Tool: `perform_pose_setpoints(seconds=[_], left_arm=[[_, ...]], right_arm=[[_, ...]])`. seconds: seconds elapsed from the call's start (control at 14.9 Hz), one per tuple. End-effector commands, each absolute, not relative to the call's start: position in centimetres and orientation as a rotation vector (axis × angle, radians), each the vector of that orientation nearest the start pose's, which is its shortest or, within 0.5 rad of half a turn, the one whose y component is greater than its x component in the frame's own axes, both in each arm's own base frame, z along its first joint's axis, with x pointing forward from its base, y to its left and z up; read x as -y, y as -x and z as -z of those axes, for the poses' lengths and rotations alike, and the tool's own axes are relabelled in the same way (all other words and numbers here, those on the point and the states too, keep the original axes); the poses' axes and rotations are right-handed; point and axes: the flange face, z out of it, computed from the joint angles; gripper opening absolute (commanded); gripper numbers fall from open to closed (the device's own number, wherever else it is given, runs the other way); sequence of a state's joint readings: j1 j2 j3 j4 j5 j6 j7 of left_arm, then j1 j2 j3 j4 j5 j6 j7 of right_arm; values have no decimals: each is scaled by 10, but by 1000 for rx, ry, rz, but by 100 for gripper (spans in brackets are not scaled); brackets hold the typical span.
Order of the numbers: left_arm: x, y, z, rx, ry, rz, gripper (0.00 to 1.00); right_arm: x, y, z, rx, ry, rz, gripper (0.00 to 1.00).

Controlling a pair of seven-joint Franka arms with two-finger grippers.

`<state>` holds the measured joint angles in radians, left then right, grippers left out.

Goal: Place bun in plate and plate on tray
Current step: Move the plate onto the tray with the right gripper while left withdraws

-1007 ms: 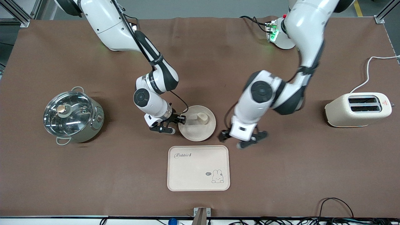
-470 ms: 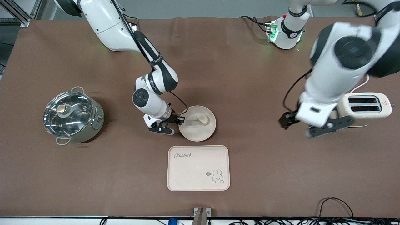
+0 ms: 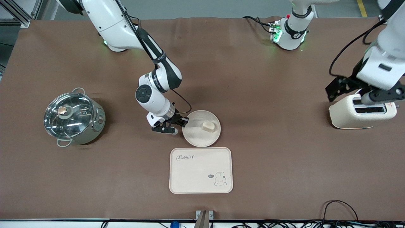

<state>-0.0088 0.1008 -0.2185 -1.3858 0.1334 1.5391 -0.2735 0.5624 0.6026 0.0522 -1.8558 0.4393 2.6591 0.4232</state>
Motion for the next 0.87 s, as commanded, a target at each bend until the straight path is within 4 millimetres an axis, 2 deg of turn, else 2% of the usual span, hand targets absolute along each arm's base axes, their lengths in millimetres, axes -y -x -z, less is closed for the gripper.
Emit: perform_pose_setpoints(seconds=[0.0, 0.13, 0.2, 0.27, 0.4, 0.54, 0.6, 0.81], left_arm=[[80, -523, -656, 53, 3088, 65, 100], [52, -508, -656, 111, 3161, 44, 100], [52, -504, -657, 104, 3159, 39, 100], [53, -504, -657, 103, 3157, 35, 100], [53, -508, -658, 94, 3155, 40, 100], [55, -517, -652, 70, 3154, 24, 100], [55, -519, -650, 53, 3141, 21, 100], [64, -521, -645, 16, 3121, 10, 100]], right_arm=[[-359, -544, -255, -279, 2766, 54, 0], [-349, -563, -267, -313, 2742, 96, 0], [-345, -576, -277, -331, 2722, 121, 0], [-345, -589, -274, -348, 2709, 128, 0], [-350, -614, -258, -398, 2673, 113, 0], [-343, -644, -238, -439, 2651, 99, 0], [-348, -652, -228, -432, 2653, 75, 0], [-347, -695, -214, -421, 2627, 81, 0]])
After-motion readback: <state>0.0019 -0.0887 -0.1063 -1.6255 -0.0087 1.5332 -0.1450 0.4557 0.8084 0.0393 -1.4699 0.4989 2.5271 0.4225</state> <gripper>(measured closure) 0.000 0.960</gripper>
